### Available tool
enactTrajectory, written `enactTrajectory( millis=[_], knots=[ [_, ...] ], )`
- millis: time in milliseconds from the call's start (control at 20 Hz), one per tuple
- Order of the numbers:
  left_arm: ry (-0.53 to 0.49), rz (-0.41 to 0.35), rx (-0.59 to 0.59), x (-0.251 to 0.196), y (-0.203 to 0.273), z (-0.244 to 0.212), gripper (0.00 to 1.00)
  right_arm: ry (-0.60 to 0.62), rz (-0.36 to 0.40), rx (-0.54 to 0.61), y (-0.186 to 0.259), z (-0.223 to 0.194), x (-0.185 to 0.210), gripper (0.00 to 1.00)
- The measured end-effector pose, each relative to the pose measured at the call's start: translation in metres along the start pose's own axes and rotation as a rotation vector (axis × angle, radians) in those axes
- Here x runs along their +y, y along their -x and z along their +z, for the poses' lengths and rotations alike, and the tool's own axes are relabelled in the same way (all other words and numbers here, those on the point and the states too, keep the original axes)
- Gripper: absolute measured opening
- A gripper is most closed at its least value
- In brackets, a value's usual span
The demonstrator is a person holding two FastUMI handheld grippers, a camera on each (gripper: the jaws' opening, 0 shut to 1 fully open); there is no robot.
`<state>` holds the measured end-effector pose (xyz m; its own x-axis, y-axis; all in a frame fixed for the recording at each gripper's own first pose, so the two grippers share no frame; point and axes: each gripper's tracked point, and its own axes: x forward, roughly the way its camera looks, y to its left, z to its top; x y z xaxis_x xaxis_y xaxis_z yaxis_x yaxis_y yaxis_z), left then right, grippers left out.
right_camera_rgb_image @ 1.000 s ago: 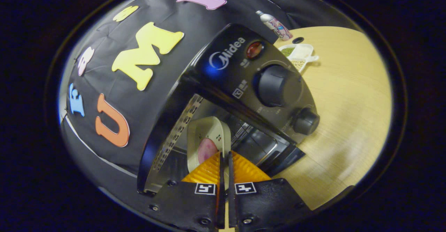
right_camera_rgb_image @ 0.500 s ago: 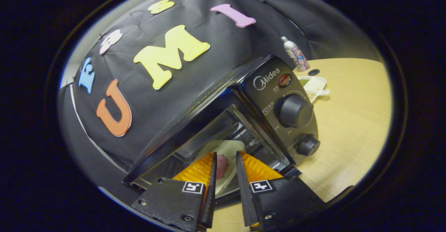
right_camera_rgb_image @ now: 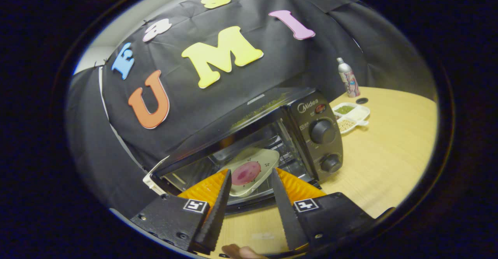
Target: Open the electric oven with the left hand, put the food in, and close the electric oven.
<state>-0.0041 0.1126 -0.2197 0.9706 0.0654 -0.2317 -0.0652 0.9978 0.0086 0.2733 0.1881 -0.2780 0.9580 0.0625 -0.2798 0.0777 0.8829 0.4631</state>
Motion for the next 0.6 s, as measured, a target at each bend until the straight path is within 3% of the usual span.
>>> enactTrajectory(
  millis=[50,100,200,350,400,600],
  knots=[
    [0.003,-0.005,0.001,-0.003,0.001,0.000,0.96,0.034,0.015,-0.006,0.013,0.004,0.001,0.70],
    [0.005,-0.008,0.003,-0.007,0.002,0.001,0.96,0.066,0.029,-0.014,0.025,0.008,0.003,0.84],
    [0.004,-0.013,0.010,-0.013,0.002,0.000,0.96,0.123,0.041,-0.023,0.051,0.016,-0.001,0.96],
    [0.000,-0.032,0.019,-0.029,0.004,0.001,0.96,0.165,0.081,-0.022,0.090,0.035,-0.004,1.00],
    [0.005,-0.041,0.020,-0.036,0.004,0.002,0.96,0.177,0.088,-0.025,0.104,0.043,-0.007,0.96],
    [0.030,-0.085,0.043,-0.071,-0.002,0.000,0.96,0.248,0.116,-0.069,0.157,0.084,-0.020,0.96]
  ],
)
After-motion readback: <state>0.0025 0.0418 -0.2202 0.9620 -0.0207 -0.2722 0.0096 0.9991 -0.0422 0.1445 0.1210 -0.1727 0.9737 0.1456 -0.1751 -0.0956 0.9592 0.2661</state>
